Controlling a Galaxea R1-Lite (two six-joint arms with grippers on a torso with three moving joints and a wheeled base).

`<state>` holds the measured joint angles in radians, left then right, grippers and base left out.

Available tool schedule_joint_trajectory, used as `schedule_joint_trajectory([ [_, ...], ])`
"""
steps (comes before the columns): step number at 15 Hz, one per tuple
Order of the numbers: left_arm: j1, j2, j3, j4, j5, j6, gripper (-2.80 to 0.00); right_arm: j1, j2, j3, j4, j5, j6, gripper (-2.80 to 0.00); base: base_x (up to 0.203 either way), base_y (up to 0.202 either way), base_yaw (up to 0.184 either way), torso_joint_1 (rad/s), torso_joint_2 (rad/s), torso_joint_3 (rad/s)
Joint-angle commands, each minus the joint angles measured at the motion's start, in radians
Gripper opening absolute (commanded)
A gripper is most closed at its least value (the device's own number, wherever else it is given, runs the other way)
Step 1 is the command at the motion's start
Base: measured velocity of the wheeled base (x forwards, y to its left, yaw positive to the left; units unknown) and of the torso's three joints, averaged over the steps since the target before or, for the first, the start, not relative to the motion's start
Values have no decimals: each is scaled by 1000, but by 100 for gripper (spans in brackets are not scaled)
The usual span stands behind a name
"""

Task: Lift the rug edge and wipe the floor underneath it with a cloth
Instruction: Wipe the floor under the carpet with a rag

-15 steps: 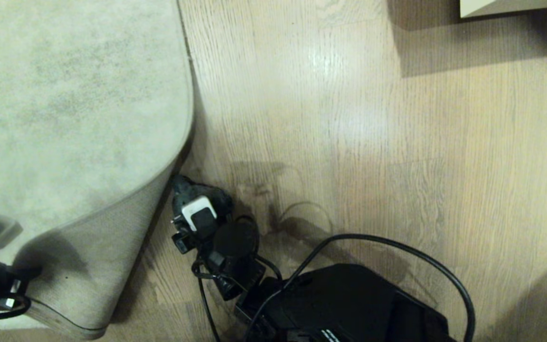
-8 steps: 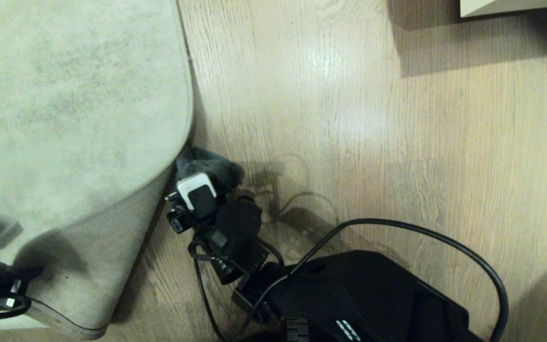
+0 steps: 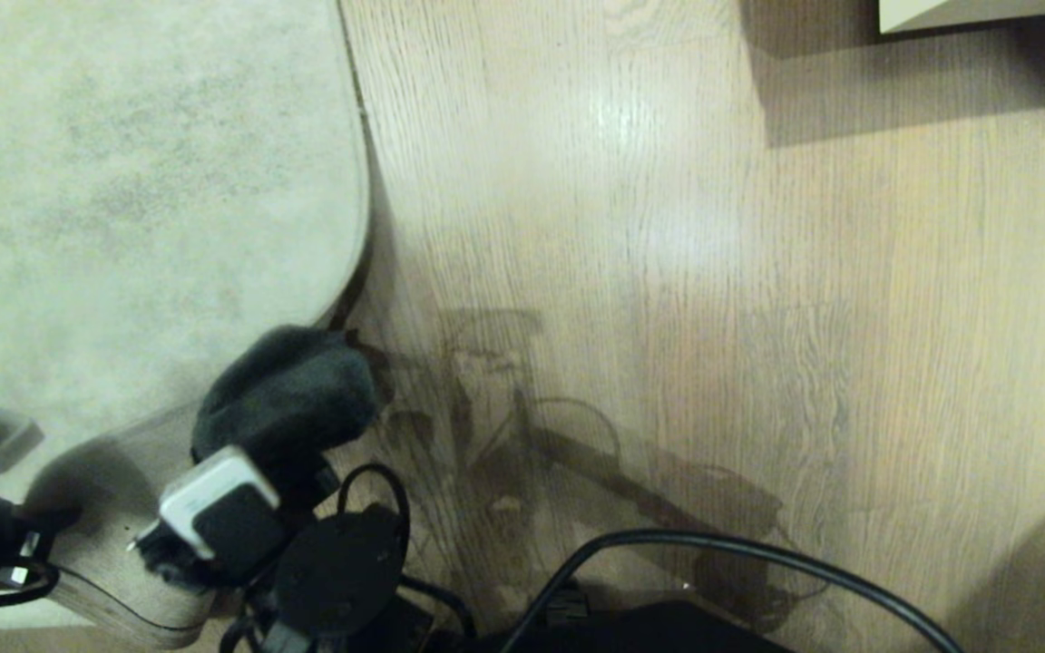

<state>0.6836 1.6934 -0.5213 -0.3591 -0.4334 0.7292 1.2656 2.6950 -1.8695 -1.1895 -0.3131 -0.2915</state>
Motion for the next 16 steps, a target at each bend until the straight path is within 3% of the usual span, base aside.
schedule_joint_trajectory([
  [1,2,3,3,-1,-2,4,-280,66,44,52,-39,-14,1,-280,0,0,0,0,0,0],
  [6,2,5,9,-1,-2,4,-280,83,138,53,-67,-17,7,-280,0,0,0,0,0,0],
  [16,5,11,9,-1,-2,6,-280,-46,241,1,-57,-21,28,-280,0,0,0,0,0,0],
])
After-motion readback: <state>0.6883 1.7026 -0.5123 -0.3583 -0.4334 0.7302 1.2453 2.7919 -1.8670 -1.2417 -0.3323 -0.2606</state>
